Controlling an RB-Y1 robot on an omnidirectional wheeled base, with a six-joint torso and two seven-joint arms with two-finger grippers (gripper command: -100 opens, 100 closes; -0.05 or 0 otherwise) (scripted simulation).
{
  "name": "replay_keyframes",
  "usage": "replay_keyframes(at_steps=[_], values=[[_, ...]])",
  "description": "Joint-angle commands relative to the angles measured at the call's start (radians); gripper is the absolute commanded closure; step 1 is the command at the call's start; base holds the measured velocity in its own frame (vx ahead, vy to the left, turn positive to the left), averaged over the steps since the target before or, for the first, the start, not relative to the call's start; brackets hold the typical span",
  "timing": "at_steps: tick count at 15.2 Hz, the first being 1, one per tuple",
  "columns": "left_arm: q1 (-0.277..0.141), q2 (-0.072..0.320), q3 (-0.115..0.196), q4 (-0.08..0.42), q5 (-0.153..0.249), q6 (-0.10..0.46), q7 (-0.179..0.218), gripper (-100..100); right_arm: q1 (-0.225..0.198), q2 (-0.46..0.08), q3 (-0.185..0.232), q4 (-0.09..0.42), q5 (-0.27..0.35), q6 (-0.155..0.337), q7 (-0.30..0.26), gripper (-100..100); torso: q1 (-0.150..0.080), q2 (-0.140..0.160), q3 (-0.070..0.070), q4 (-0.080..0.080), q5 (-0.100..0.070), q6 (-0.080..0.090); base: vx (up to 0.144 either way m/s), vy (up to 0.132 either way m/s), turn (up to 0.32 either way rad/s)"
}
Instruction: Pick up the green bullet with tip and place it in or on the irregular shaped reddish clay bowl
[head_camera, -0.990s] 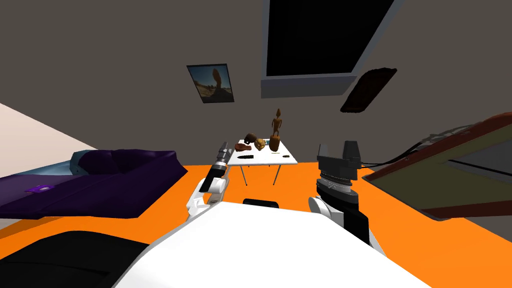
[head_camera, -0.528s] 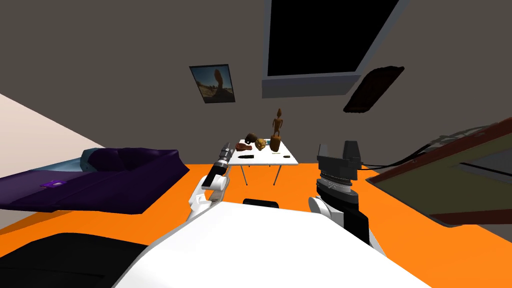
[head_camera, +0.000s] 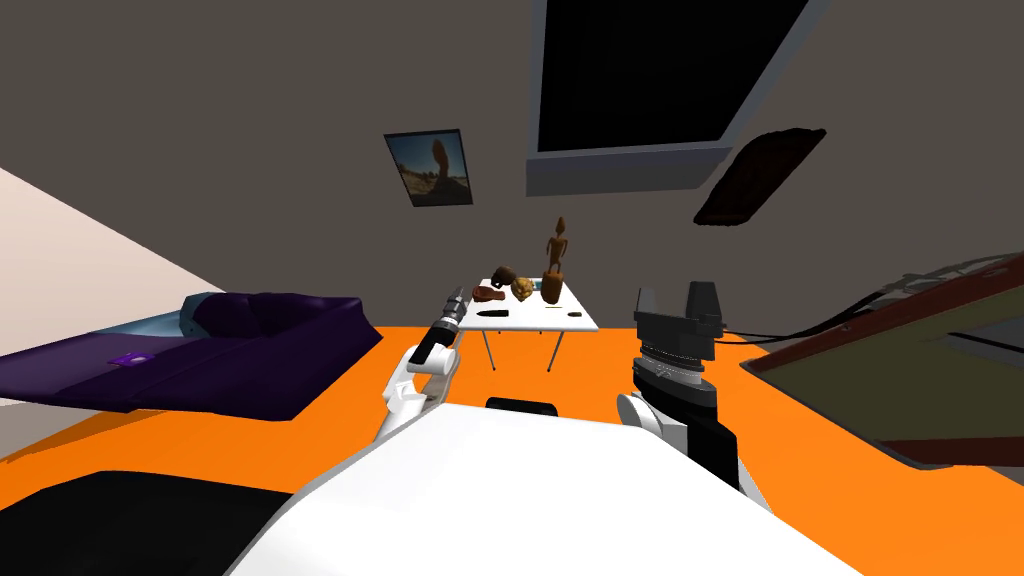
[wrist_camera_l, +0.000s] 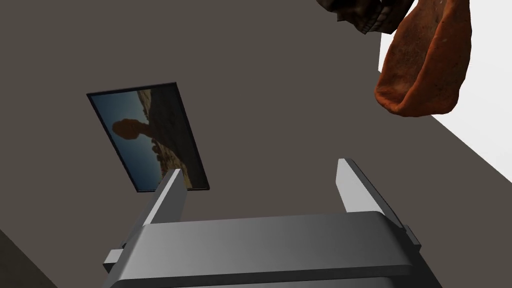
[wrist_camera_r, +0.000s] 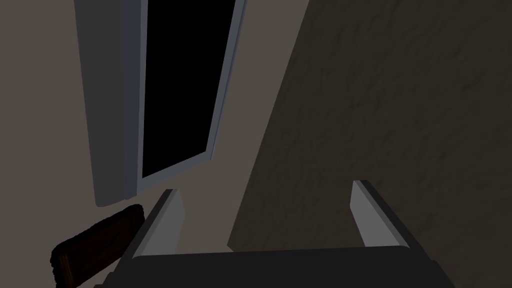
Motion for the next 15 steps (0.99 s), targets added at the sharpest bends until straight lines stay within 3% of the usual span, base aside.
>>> replay_keyframes(at_steps=[1,7,8,11,15], values=[[-0.019,0.0,0.0,0.004,-0.001,0.05,0.004,-100,0.0,0.0,0.0,0.0,0.0,0.0,0.0,0,0.0,0.0,0.0,0.0,0.0,0.0,0.005,-0.013,0.048],[-0.043,0.0,-0.001,0.011,-0.002,0.154,0.01,-100,0.0,0.0,0.0,0.0,0.0,0.0,0.0,0,0.0,0.0,0.0,0.0,0.0,0.0,0.005,-0.008,0.018],[-0.067,-0.001,-0.002,0.02,-0.003,0.189,0.015,-100,0.0,0.0,0.0,0.0,0.0,0.0,0.0,0,0.0,0.0,0.0,0.0,0.0,0.0,0.006,-0.006,0.031],[-0.067,-0.001,-0.002,0.02,-0.003,0.23,0.015,-100,0.0,0.0,0.0,0.0,0.0,0.0,0.0,0,0.0,0.0,0.0,0.0,0.0,0.0,0.009,-0.007,0.016],[-0.116,-0.003,-0.004,0.04,-0.004,0.337,0.025,-100,0.0,0.0,0.0,0.0,0.0,0.0,0.0,0,0.0,-0.001,0.0,0.0,0.0,0.0,0.014,-0.005,0.018]])
